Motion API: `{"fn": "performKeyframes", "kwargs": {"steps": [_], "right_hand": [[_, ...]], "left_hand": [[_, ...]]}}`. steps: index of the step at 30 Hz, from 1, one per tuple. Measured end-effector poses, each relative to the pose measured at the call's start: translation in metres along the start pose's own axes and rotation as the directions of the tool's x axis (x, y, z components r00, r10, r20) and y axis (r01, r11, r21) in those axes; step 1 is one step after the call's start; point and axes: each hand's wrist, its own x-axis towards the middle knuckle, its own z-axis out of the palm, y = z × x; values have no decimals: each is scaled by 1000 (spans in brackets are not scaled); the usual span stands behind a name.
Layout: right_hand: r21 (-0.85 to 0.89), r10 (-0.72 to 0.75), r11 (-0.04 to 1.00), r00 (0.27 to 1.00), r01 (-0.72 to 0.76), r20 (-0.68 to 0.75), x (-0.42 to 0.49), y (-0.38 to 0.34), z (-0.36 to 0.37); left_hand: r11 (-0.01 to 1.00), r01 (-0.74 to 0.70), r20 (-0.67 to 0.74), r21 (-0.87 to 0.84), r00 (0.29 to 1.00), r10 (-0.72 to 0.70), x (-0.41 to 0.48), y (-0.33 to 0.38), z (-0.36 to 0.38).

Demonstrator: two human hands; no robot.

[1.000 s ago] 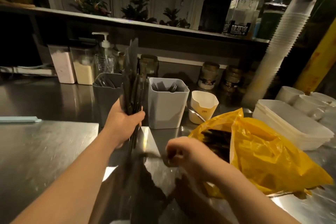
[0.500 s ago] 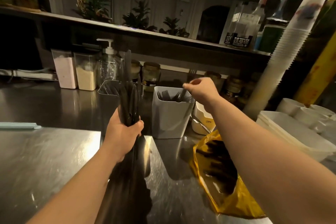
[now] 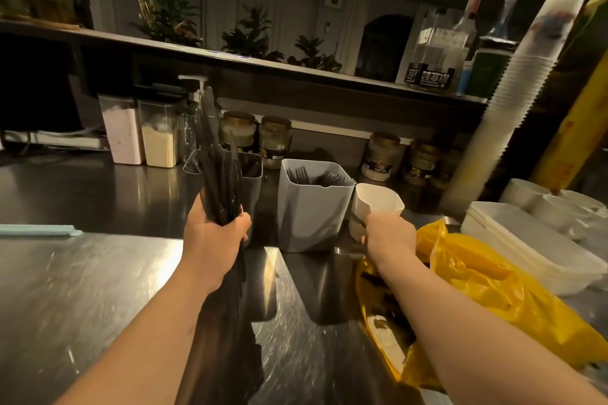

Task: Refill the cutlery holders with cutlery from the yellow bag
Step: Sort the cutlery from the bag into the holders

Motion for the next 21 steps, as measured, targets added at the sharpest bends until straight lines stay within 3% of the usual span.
{"fn": "performKeyframes", "kwargs": {"steps": [4,8,12,14,16,18,21], "right_hand": [[11,11,1000,999,-10,-41,5,0,-2],[406,196,911,938,-67,-286,15,8,-33],[770,241,584,850,258,-468,14,-14,-100],[857,150,313,870,410,-470,9,-48,-129],[898,40,125,903,421,-429,12,-87,-139],[910,-17,110,916,401,-401,19,-121,-139],[917,-91,218,943,332,-320,37,-154,-123]], "left_hand": [[998,24,27,-51,999,-23,2,0,-1],[991,62,78,-116,996,-53,5,-3,-2],[977,97,153,-189,986,-68,5,-1,-3],[968,116,182,-224,980,-75,5,0,-5],[955,133,209,-266,975,-78,4,1,-6],[942,135,231,-306,971,-64,4,1,-9],[918,149,232,-367,971,-65,4,2,-13]]}}
